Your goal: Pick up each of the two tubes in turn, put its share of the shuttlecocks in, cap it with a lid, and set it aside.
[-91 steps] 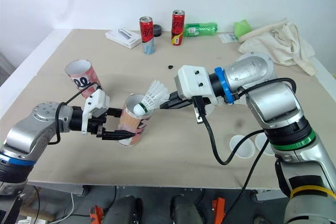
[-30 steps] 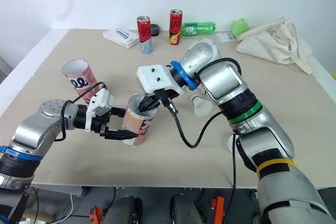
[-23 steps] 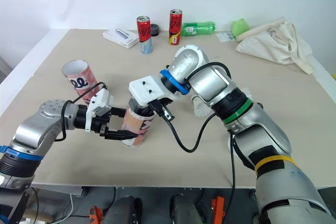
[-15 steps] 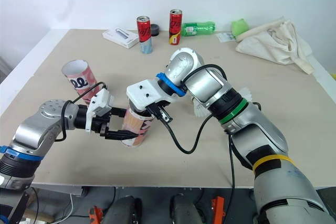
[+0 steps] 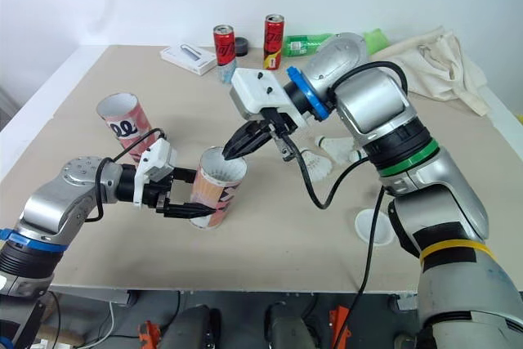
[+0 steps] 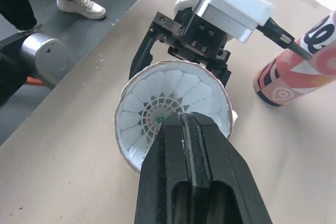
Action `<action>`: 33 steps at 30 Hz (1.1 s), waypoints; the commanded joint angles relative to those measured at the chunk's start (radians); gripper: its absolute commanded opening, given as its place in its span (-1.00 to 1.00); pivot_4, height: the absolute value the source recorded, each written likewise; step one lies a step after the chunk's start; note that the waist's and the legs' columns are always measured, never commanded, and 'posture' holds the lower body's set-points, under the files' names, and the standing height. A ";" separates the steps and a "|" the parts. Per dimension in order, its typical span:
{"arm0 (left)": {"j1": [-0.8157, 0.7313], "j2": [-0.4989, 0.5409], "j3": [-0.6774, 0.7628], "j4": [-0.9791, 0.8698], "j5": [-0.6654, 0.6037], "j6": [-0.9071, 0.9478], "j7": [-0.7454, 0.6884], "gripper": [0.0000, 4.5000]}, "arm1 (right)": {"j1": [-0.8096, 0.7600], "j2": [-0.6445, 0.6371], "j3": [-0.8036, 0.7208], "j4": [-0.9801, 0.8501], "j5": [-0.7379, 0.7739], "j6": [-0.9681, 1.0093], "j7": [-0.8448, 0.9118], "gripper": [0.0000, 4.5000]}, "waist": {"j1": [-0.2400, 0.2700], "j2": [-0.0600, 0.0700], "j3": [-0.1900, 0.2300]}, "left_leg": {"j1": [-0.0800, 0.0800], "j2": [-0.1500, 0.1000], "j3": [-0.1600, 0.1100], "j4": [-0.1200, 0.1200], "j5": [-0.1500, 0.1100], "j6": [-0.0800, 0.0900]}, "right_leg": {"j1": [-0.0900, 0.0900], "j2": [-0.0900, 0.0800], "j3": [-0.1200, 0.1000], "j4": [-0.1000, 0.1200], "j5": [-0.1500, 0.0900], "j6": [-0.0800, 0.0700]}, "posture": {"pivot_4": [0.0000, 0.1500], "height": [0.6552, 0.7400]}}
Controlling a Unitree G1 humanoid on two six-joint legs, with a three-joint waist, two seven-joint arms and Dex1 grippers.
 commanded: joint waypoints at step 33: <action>0.102 -0.322 -0.039 0.329 0.116 -0.488 0.016 0.56 | 0.887 -0.611 -0.513 -0.172 -0.085 0.135 -0.099 0.98 | 0.003 0.003 -0.001 | 0.005 -0.002 0.004 0.001 0.003 0.005 | 0.006 0.001 0.003 -0.003 0.002 0.011 | 1.00 1.00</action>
